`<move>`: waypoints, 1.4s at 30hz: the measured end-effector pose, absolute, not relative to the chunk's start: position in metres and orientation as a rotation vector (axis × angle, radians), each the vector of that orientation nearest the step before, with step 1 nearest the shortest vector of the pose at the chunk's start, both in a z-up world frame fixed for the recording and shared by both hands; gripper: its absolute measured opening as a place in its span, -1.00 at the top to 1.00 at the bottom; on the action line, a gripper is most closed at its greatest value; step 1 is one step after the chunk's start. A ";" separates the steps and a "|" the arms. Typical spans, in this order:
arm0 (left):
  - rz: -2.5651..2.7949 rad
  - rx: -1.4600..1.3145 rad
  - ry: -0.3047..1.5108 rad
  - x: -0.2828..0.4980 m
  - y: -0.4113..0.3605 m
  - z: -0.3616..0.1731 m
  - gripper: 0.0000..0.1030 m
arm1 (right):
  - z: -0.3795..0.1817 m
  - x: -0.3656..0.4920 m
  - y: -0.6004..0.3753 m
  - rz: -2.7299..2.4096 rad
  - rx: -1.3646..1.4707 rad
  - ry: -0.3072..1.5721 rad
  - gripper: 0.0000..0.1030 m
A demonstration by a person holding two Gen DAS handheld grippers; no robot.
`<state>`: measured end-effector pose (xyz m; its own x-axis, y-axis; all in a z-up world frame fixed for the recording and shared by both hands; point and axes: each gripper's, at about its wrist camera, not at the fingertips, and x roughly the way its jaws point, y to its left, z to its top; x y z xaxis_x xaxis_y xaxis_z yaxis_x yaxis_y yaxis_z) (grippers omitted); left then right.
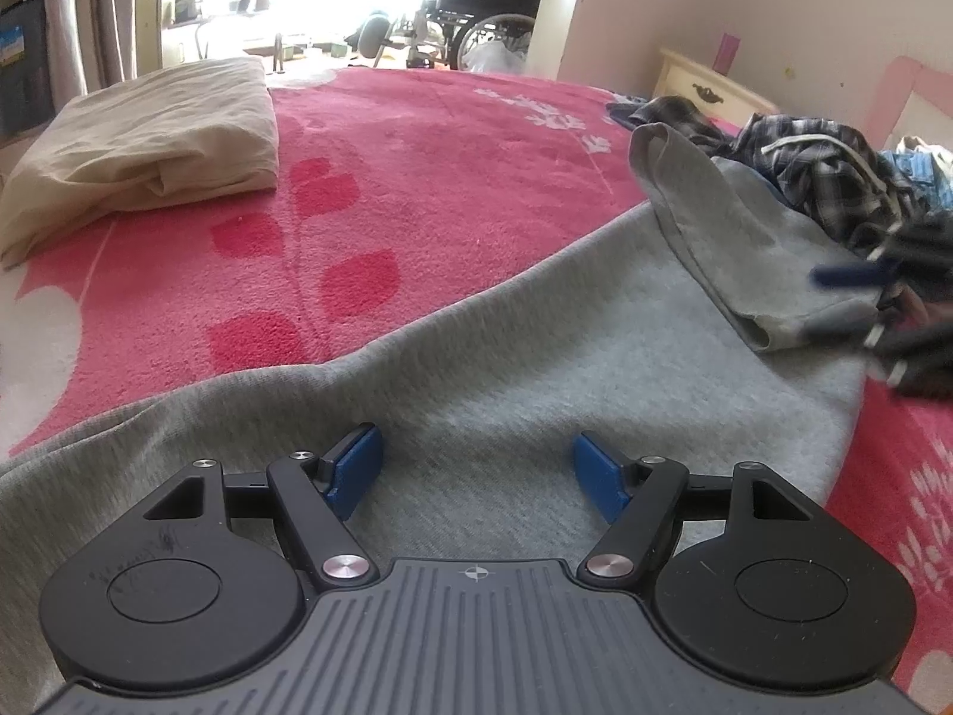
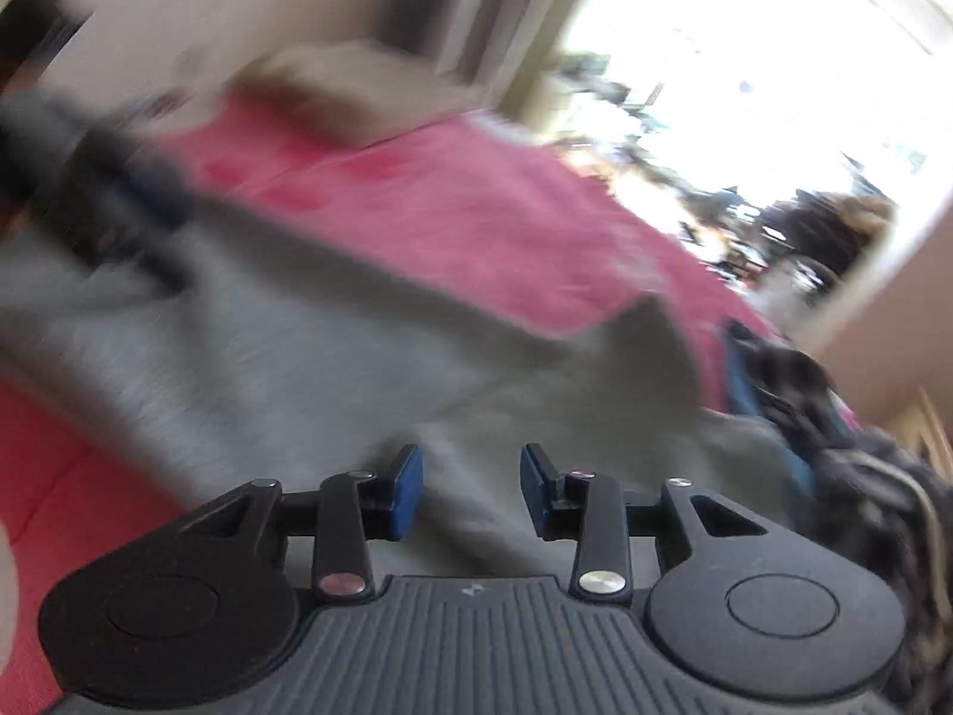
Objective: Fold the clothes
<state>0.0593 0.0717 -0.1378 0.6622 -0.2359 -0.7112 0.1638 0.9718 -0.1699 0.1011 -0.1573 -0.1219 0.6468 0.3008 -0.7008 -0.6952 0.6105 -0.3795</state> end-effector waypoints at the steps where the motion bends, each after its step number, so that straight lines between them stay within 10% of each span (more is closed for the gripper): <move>1: -0.227 -0.095 0.816 0.059 0.072 -0.138 -0.40 | -0.130 0.100 -0.148 0.647 -0.729 0.640 0.21; 5: -0.228 -0.089 0.811 0.058 0.071 -0.138 -0.40 | -0.123 0.113 -0.162 0.578 -0.603 0.642 0.32; 7: -0.225 -0.086 0.812 0.058 0.071 -0.138 -0.40 | -0.120 0.119 -0.169 0.542 -0.539 0.641 0.86; 23: -0.215 -0.053 0.816 0.059 0.066 -0.138 -0.42 | -0.138 0.186 -0.416 -0.144 0.513 0.678 0.86; 42: -0.214 -0.043 0.807 0.058 0.065 -0.136 -0.43 | -0.127 0.156 -0.366 -0.058 0.269 0.626 0.57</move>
